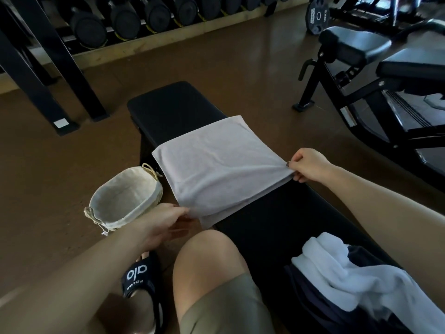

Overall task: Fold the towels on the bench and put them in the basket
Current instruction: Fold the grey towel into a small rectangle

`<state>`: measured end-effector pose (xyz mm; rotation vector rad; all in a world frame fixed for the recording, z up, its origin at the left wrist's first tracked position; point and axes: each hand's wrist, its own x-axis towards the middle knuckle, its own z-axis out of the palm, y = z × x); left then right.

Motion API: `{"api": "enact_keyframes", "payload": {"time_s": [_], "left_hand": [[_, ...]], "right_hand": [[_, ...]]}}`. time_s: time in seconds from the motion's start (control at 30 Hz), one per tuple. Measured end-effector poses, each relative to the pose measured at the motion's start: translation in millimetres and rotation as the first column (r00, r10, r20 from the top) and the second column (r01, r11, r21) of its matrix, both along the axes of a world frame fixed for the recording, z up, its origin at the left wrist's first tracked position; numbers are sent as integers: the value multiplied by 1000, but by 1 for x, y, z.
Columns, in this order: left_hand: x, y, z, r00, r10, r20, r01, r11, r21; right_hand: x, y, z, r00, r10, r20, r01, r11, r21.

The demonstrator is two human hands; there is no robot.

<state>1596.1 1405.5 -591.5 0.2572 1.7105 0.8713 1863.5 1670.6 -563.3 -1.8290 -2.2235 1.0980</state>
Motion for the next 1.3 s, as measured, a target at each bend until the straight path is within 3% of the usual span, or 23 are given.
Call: {"api": "enact_keyframes", "payload": {"time_s": [0.27,0.67,1.07,1.3], "left_hand": [[11,-4,-15,987,-154,36,156,986,-56],[29,5,-19,991,10,136,-3,999,-50],[21,-9,-19,990,15,139,-21,999,44],[21,-18,-12,1000,11,27,-12,999,46]], "right_hand": [[2,-1,0,999,-17,35,17,1000,-15],[0,2,2,998,-54,33,59,986,-155],[0,-9,5,999,-33,42,36,997,-65],[-3,-14,0,997,-44,60,44,999,-13]]}}
